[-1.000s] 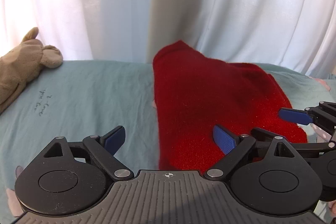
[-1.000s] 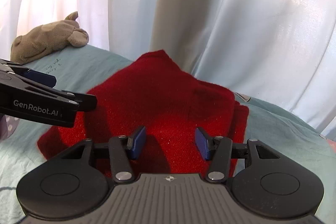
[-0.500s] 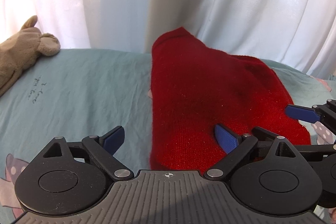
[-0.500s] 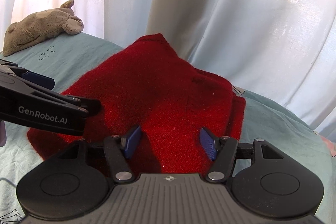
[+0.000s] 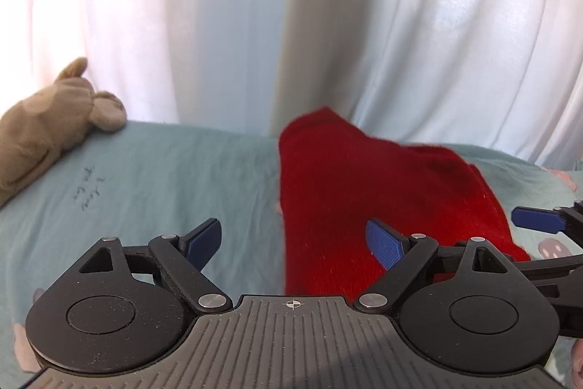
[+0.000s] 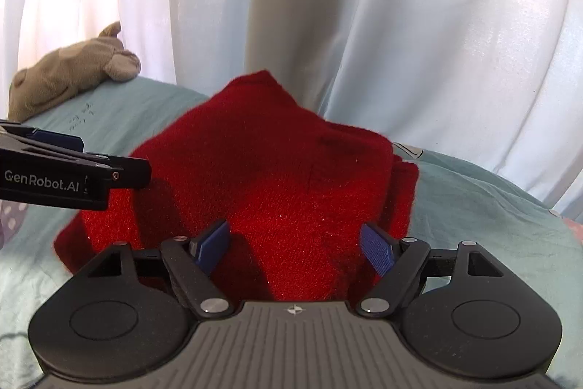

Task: Fold small clothes

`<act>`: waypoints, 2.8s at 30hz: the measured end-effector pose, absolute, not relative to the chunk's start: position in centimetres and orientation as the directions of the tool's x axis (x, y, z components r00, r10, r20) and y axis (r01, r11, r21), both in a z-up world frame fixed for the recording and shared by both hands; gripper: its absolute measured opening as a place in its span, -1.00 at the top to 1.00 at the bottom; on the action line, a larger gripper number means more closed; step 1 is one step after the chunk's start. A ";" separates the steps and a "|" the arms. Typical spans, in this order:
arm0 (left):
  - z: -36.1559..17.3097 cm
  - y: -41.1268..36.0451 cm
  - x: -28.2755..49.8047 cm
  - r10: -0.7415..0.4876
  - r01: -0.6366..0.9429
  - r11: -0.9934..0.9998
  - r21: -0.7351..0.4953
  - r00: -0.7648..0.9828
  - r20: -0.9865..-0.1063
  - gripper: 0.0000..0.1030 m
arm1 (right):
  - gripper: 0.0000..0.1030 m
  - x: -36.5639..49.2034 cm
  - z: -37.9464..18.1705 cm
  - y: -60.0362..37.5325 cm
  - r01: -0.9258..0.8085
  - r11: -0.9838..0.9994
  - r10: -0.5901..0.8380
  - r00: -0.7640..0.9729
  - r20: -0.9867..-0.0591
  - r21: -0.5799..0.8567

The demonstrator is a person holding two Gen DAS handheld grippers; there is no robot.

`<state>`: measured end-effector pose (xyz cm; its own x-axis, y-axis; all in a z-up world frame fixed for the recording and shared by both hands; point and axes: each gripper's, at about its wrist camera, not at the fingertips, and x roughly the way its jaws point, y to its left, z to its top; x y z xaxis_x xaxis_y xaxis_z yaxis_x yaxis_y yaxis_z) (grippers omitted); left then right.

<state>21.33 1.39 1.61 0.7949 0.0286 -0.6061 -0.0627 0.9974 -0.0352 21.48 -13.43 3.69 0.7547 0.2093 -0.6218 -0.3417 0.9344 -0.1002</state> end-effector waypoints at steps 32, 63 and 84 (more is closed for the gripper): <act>-4.7 0.1 31.0 0.066 -0.158 0.983 -0.095 0.782 -0.620 -1.00 | -0.20 30.4 -2.0 -10.8 -0.111 0.976 0.007 0.872 -0.489 -0.186; -1.0 -0.8 11.2 -0.018 -0.005 1.000 -0.024 0.526 -0.850 -1.00 | -0.92 10.6 -0.1 -16.9 -0.198 0.975 0.196 0.568 -0.799 0.099; 1.7 1.6 8.6 -0.008 -0.046 0.998 -0.038 0.531 -0.847 -1.00 | -0.92 6.6 5.5 -11.5 -0.167 0.982 0.051 0.681 -0.730 -0.087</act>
